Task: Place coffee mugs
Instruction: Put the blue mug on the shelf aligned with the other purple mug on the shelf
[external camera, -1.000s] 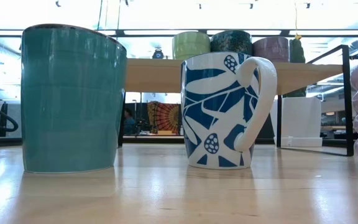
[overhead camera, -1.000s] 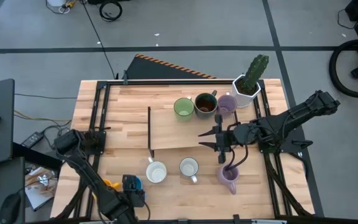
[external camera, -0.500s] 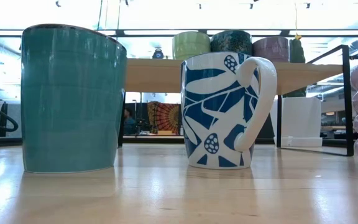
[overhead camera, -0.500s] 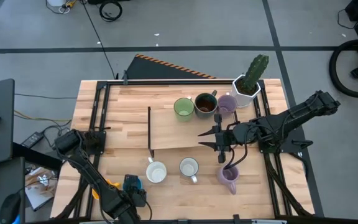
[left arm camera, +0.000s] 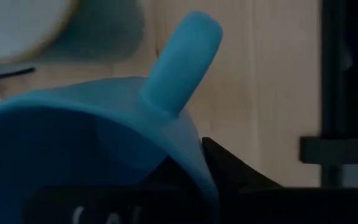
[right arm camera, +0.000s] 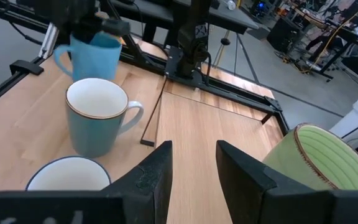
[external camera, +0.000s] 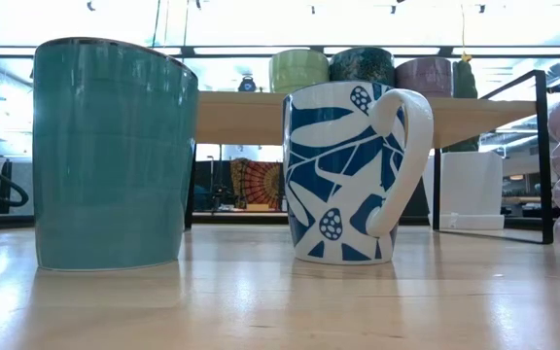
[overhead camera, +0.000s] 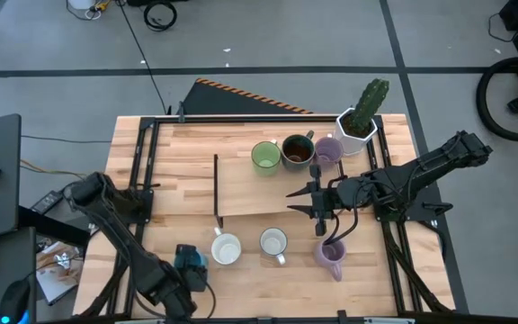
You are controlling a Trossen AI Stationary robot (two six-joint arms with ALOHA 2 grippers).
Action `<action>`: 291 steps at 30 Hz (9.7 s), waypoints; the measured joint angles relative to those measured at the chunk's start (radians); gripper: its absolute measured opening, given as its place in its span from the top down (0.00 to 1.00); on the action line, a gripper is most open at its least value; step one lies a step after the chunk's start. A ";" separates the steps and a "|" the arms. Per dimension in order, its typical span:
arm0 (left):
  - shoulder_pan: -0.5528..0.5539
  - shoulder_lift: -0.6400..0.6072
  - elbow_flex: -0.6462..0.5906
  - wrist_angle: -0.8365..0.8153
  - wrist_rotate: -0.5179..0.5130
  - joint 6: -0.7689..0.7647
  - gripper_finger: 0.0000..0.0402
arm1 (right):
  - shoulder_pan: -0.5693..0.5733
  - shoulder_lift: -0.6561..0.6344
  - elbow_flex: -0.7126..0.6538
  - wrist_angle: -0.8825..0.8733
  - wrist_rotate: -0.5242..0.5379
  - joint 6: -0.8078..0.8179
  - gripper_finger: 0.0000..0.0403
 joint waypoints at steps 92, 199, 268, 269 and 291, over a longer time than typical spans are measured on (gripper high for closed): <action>0.733 -0.066 0.223 -0.010 0.121 1.491 0.88 | 0.023 0.067 0.499 -0.740 -0.051 0.355 0.68; 0.653 -1.079 -1.200 1.477 0.025 1.030 0.63 | -0.134 0.525 0.888 -0.701 -0.072 0.292 0.68; 0.659 -1.333 -1.353 1.455 -0.023 0.916 0.63 | -0.162 0.738 1.155 -0.594 -0.110 0.109 0.42; 0.659 -1.333 -1.353 1.455 -0.023 0.916 0.63 | -0.168 0.736 1.161 -0.586 -0.118 0.104 0.42; 0.659 -1.333 -1.353 1.422 -0.022 0.915 0.63 | -0.152 0.737 1.162 -0.955 -0.072 0.364 0.45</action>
